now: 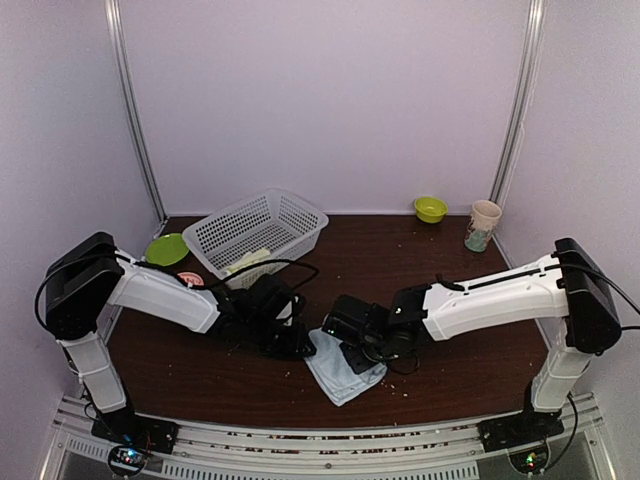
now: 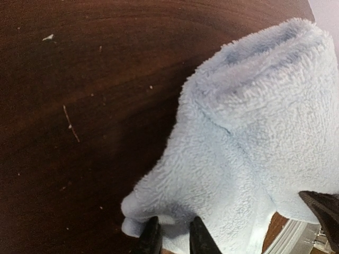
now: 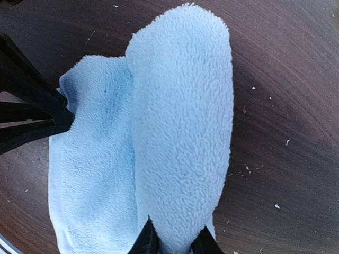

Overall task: Roll the towels
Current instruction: Roll the towel at the center of the board.

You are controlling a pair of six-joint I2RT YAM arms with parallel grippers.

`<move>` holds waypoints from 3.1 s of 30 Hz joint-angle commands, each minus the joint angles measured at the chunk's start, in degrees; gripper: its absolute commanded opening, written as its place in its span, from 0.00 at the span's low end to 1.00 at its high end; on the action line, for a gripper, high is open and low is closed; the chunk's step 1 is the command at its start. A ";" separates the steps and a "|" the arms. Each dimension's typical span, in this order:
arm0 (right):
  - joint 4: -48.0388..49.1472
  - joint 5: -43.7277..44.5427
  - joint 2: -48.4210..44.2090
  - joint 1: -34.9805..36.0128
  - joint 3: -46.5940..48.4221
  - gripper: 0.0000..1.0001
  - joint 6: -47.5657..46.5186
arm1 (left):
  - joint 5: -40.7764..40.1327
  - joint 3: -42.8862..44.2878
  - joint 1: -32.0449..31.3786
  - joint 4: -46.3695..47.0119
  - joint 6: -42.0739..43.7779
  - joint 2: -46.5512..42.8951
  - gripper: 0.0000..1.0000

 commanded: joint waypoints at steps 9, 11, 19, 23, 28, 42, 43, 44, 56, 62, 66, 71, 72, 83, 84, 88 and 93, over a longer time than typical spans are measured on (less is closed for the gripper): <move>11.42 -10.94 -3.04 0.53 -2.94 0.40 0.22 | -0.79 -1.89 -0.72 -0.84 -0.13 0.28 0.19; 13.20 -12.75 -3.26 0.54 -3.58 0.41 0.34 | -0.76 -1.99 -0.76 -0.83 -0.11 0.06 0.19; 18.64 -18.11 -3.93 0.53 -6.30 0.48 -0.06 | -1.04 -2.60 -0.77 -1.25 -0.10 -0.73 0.19; 19.52 -19.35 -2.07 0.49 -6.78 0.48 -0.06 | -1.44 -3.42 -0.82 -2.49 0.04 -2.36 0.19; 22.35 -21.73 -0.04 0.53 -7.60 0.49 0.67 | -2.70 -5.44 -0.82 -5.19 0.78 -6.34 0.23; 26.04 -24.82 2.71 0.57 -8.72 0.51 1.17 | -4.85 -6.45 -0.76 -9.68 0.14 -17.86 0.27; 26.17 -24.96 2.72 0.64 -8.86 0.51 1.25 | -5.32 -5.42 -0.74 -9.69 0.41 -17.92 0.26; 26.26 -25.07 2.72 0.58 -8.95 0.52 1.34 | -5.48 -3.80 -0.76 -9.62 0.72 -17.73 0.26; 28.46 -27.11 2.39 0.66 -10.50 0.62 2.70 | -3.36 4.64 -0.51 -6.72 2.48 -9.00 0.27; 29.31 -28.18 1.48 0.62 -10.90 0.63 2.71 | -1.55 4.71 0.16 -4.30 2.32 -5.02 0.27; 28.62 -28.10 0.17 0.60 -10.91 0.63 2.35 | -0.26 3.45 0.94 -2.38 1.38 -2.37 0.25; 26.97 -27.99 -2.18 0.65 -10.74 0.65 1.97 | 0.40 1.02 1.43 -0.42 0.04 0.24 0.14; 26.30 -27.94 -2.83 0.58 -10.66 0.65 1.82 | 0.48 0.53 1.43 -0.21 -0.15 0.65 0.11; 23.78 -27.69 -12.47 -4.38 -13.45 0.66 3.16 | 0.91 -4.30 1.43 2.49 -1.05 2.38 0.00; 24.43 -27.76 -12.92 -5.34 -14.45 0.66 4.02 | 0.88 -4.43 1.43 2.48 -1.07 2.38 0.00; 25.44 -28.53 -11.89 -8.19 -16.09 0.64 6.34 | 0.77 -5.64 1.11 2.62 -1.04 1.60 0.00; 28.88 -31.52 -7.82 -10.14 -17.08 0.65 7.74 | 0.02 -7.60 0.18 2.88 -0.67 0.54 0.00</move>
